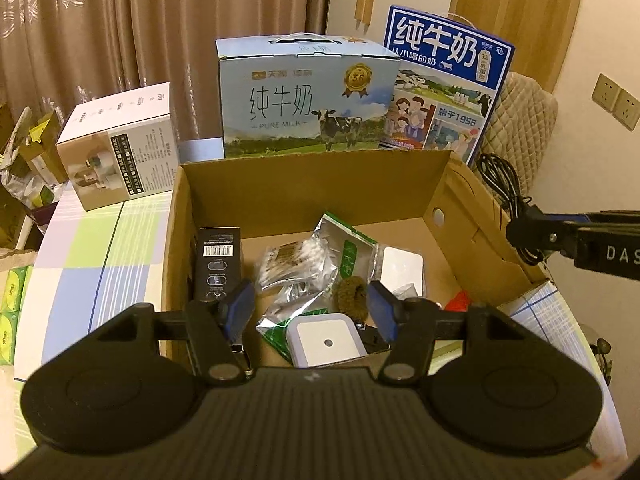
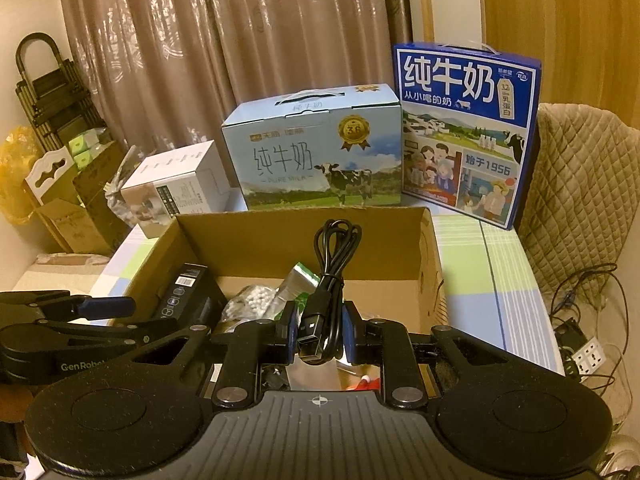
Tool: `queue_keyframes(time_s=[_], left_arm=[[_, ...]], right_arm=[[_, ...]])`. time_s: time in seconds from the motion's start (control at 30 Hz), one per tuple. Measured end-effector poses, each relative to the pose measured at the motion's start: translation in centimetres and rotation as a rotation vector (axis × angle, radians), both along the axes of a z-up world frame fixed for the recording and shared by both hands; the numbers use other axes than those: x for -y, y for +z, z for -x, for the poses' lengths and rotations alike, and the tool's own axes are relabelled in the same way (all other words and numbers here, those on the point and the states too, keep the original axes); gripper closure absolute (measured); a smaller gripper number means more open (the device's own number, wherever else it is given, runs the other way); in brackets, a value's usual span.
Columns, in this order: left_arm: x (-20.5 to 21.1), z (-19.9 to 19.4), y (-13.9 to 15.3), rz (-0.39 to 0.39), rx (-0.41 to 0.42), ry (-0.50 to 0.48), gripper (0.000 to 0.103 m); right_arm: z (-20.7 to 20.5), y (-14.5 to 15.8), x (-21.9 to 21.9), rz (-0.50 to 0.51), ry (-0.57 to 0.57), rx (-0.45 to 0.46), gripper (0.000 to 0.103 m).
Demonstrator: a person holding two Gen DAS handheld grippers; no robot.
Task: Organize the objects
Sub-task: 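Open left tool to drop hair tie while right tool releases cable inside box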
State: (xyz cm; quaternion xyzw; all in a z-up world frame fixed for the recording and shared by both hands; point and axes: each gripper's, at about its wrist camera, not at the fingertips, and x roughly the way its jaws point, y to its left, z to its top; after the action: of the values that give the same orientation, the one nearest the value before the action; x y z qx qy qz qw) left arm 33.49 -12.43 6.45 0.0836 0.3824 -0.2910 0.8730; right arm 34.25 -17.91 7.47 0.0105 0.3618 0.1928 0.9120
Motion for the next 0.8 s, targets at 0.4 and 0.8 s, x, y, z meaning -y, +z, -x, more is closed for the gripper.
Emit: queue_keyframes(time_s=[0.4,0.8], left_arm=[[0.0,-0.2,-0.8,-0.005,-0.004,0.001,0.046],[-0.8,0.2,-1.2,0.005,-0.008,0.017,0.033]], right_arm=[[-0.6,-0.8,-0.3,0.004,0.001,-0.009,0.084],[-1.9,-1.0,1.8,-0.098,-0.047,0.051,0.022]])
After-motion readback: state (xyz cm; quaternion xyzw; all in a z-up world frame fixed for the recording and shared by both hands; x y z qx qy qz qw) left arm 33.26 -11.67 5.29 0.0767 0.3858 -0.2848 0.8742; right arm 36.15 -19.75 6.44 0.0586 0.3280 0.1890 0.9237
